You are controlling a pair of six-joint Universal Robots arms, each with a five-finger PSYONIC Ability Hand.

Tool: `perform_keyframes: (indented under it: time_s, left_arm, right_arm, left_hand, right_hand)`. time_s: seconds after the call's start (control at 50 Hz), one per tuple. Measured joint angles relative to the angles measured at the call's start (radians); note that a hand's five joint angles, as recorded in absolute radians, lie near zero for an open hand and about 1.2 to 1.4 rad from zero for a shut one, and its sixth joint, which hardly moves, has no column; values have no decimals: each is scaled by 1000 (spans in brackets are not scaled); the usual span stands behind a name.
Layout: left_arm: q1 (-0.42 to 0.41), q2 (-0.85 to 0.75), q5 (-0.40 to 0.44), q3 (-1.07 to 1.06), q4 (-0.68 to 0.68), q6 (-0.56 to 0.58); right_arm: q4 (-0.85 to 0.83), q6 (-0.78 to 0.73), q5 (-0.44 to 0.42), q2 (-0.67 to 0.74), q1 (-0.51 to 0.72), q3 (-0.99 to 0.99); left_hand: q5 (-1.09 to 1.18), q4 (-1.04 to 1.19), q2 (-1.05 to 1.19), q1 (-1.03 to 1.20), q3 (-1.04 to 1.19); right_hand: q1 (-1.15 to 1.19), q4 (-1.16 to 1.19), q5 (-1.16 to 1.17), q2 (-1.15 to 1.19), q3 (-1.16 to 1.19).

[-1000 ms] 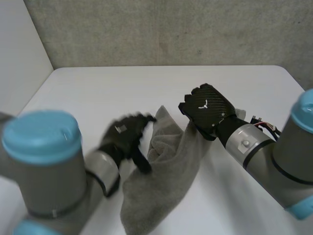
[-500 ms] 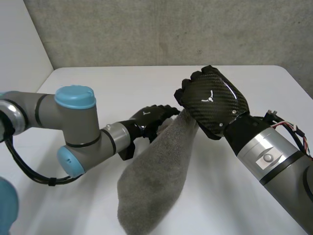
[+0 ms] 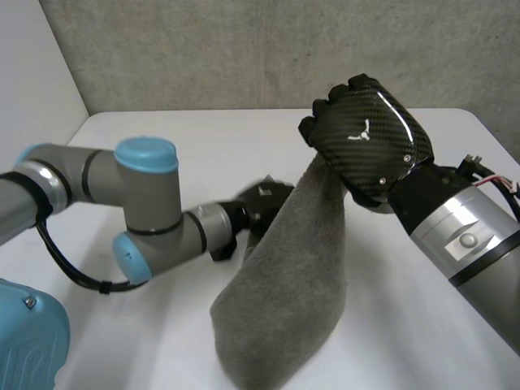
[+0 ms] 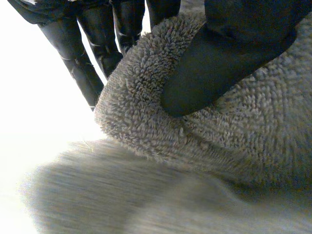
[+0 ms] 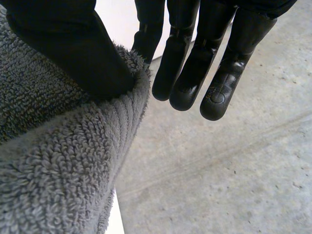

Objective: Fold the laundry

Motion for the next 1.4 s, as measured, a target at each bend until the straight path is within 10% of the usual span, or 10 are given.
perform_keyframes:
  time_s: [0.16,0.28,0.62,0.98,1.12,1.4]
  left_arm:
    - [44,106,-445,91,99,-1]
    - [78,299,-557,14,181,2]
    - [101,546,-552,-440,210,9]
    - [-30,720,-562,-893,113,3]
    - [-104,669,-565,-910,95,6]
    - [-39,695,-559,-775,94,47]
  right_arm:
    - [-43,-5,3,60,-35,-69]
    - [-156,-7,14,151,-37,-163]
    - [-231,-21,21,221,-20,-156]
    - [324,-253,-47,226,-44,62]
    - [438,-327,-58,222,-87,72]
    - [438,334,-43,142,-130,-104]
  left_hand:
    - [29,26,28,24,27]
    - [33,31,30,30,31]
    - [35,32,31,30,32]
    - [37,32,31,34,32]
    - [-273,-285,-298,-268,-282]
    - [-692,-703,-701,-670,-699]
  right_hand:
    - [0,0,0,0,0]
    - [0,0,0,0,0]
    - [0,0,0,0,0]
    - [0,0,0,0,0]
    - [-518,-700,-669,-671,-693]
    - [-696,-907,-885,-878,-915]
